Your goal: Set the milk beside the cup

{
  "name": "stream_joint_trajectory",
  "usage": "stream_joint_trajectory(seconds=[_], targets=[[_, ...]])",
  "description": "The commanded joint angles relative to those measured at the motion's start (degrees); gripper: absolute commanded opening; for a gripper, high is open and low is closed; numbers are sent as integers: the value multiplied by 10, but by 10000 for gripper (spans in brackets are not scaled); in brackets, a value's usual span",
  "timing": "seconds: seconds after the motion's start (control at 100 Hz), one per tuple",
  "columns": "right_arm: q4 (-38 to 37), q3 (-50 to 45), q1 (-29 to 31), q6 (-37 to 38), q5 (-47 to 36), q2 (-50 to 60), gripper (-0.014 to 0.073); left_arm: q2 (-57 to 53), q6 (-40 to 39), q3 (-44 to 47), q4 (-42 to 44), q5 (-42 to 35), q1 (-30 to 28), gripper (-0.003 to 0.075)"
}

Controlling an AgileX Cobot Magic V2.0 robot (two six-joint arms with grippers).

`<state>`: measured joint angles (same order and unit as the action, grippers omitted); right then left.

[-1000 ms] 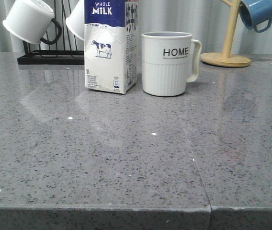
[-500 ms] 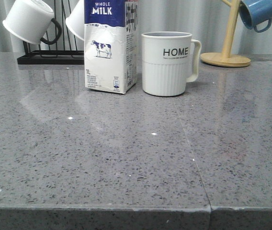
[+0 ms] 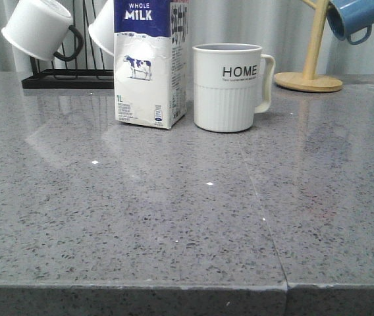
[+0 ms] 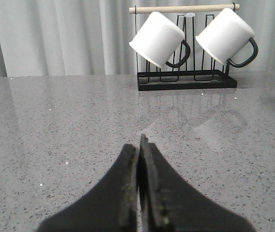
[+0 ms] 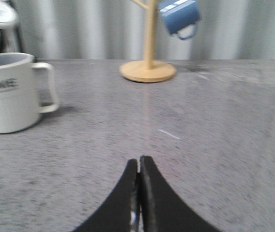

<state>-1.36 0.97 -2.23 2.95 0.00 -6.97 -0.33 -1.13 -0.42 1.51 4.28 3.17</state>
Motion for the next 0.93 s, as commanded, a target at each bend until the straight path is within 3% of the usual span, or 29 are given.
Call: stream_joint_trajectory(seconds=[0.0, 0.25, 0.92], targets=[[1, -11, 27, -4, -86, 13, -66, -16, -5, 34, 1, -43, -2, -20], [-20, -15, 40, -4, -53, 90, -66, -16, -5, 34, 1, -43, -2, -20], [-19, -15, 40, -4, -33, 88, -66, -16, -5, 34, 1, -43, -2, -20]])
